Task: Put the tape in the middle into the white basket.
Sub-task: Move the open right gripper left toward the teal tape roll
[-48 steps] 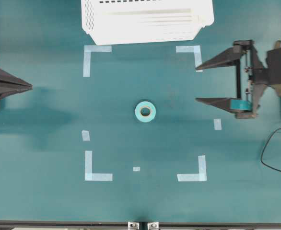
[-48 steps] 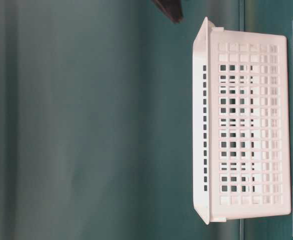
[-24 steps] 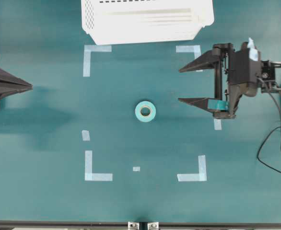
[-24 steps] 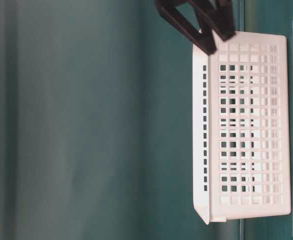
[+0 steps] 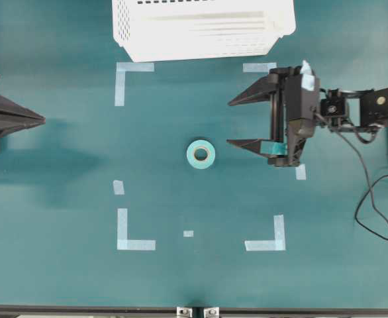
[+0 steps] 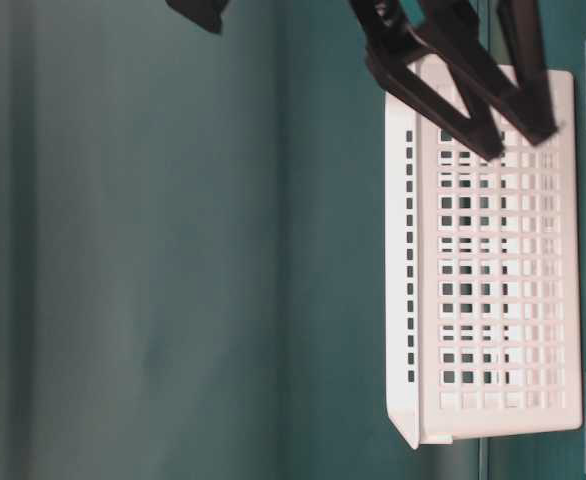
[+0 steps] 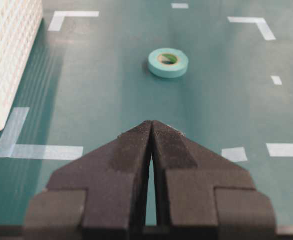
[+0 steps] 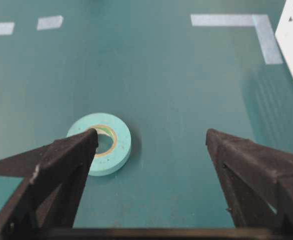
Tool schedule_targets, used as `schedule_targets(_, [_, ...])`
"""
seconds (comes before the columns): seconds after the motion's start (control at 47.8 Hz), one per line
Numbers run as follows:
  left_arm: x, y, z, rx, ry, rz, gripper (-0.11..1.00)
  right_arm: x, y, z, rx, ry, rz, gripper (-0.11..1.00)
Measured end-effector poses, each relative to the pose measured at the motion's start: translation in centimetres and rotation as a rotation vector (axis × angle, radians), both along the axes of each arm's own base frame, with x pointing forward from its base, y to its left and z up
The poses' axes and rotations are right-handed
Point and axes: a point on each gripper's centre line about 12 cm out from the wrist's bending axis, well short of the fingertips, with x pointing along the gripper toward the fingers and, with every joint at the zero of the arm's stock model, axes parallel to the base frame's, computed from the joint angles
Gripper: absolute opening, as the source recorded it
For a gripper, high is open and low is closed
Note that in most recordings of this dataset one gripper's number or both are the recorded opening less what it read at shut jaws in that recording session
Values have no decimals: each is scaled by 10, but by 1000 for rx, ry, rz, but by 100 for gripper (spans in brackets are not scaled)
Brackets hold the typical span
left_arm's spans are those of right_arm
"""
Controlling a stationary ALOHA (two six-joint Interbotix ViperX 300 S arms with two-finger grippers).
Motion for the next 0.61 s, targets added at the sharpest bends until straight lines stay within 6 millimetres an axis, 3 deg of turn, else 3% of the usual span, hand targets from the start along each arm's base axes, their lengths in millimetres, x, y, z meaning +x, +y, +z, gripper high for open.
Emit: schedule_targets(0.607, [0, 0, 0, 0, -2, 0, -11, 11, 10, -18, 43, 45, 10, 100])
